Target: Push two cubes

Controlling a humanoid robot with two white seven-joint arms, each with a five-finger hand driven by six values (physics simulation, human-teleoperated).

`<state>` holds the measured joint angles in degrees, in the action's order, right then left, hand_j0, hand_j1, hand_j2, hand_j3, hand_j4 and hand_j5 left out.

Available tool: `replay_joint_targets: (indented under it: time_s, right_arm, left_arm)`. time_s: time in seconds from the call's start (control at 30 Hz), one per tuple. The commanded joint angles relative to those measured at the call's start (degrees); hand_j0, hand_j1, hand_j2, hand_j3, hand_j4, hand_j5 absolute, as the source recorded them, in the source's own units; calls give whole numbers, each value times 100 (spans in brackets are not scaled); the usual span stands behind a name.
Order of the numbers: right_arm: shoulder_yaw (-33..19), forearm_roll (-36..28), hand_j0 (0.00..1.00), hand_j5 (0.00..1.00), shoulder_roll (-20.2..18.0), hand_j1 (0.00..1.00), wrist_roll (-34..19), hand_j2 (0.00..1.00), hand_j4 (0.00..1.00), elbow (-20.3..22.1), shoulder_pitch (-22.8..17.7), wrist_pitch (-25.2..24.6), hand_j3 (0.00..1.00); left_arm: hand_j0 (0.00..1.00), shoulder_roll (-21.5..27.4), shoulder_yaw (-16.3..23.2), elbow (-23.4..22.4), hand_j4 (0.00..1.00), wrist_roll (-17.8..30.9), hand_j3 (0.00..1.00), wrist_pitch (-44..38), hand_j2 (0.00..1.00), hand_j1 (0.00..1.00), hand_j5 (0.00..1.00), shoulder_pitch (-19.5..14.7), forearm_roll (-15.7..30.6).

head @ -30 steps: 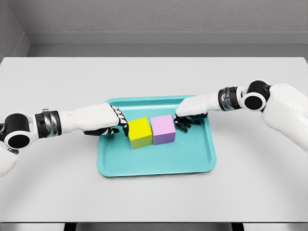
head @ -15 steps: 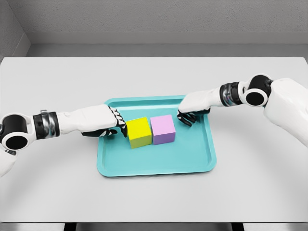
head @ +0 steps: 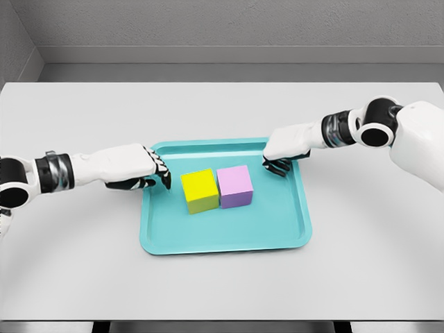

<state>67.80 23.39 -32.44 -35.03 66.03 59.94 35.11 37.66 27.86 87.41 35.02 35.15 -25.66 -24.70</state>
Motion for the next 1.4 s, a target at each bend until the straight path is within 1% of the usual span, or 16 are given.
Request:
replay_joint_targets:
  time_s: [0.0, 0.13, 0.23, 0.37, 0.43, 0.5, 0.6, 0.63, 0.67, 0.7, 0.83, 1.1, 1.2, 1.37]
  right_arm:
    - [40, -10, 12, 12, -8, 12, 3, 12, 12, 7, 0, -11, 12]
    - [-4, -10, 12, 12, 36, 12, 3, 12, 12, 7, 35, -11, 12]
    - [-21, -19, 12, 12, 62, 12, 3, 12, 12, 15, 79, -11, 12]
    - [-65, -63, 12, 12, 71, 12, 3, 12, 12, 15, 211, -11, 12]
    - [-461, -63, 12, 12, 62, 12, 3, 12, 12, 15, 158, -11, 12]
    - [-461, -63, 13, 13, 45, 13, 3, 13, 13, 42, 167, -11, 13]
    - [-373, -72, 13, 13, -78, 13, 3, 13, 13, 42, 176, -11, 13]
    - [-329, -72, 13, 13, -166, 13, 3, 13, 13, 112, 158, -11, 13]
    - [-224, -72, 13, 13, -333, 13, 3, 13, 13, 322, 150, -11, 13]
    - [-83, -80, 13, 13, -386, 13, 3, 13, 13, 534, 150, -11, 13]
    - [234, -80, 14, 14, -342, 14, 3, 14, 14, 613, 176, -11, 14]
    - [242, -80, 14, 14, -395, 14, 3, 14, 14, 631, 176, -11, 14]
    - [242, -80, 14, 14, -474, 14, 3, 14, 14, 806, 185, -11, 14]
    - [295, -80, 16, 16, -518, 16, 3, 16, 16, 877, 185, -11, 16]
  left_arm:
    - [52, -66, 18, -75, 52, -2, 52, -15, 52, 52, 52, 0, 26]
    - [52, -224, 27, -93, 52, -2, 52, -15, 52, 52, 52, -9, -27]
    - [52, -224, 27, -189, 52, -2, 52, -15, 52, 52, 52, -9, -27]
    - [52, -233, 35, -198, 52, -2, 52, -15, 52, 52, 52, -35, -27]
    - [52, -259, 35, -198, 52, -2, 52, -15, 52, 52, 52, -35, -27]
    - [52, -268, 35, -190, 52, -2, 52, -15, 52, 52, 52, -35, -27]
    - [52, -347, 44, -190, 52, -2, 52, -15, 52, 52, 52, -44, -27]
    - [52, -347, 44, -190, 52, -2, 52, -15, 52, 52, 52, -35, -27]
    - [52, -356, 44, -190, 52, -2, 52, -15, 52, 52, 52, -44, -27]
    - [52, -356, 88, -181, 52, -2, 52, -15, 52, 52, 52, -44, -27]
    - [52, -365, 106, -190, 52, -2, 52, -15, 52, 52, 52, -44, -27]
    - [52, -365, 106, -190, 52, -2, 52, -15, 52, 52, 52, -53, -35]
    - [52, -365, 114, -198, 52, -2, 52, -15, 52, 52, 52, -88, -35]
    - [52, -373, 123, -198, 52, -2, 52, -15, 52, 52, 52, -88, -35]
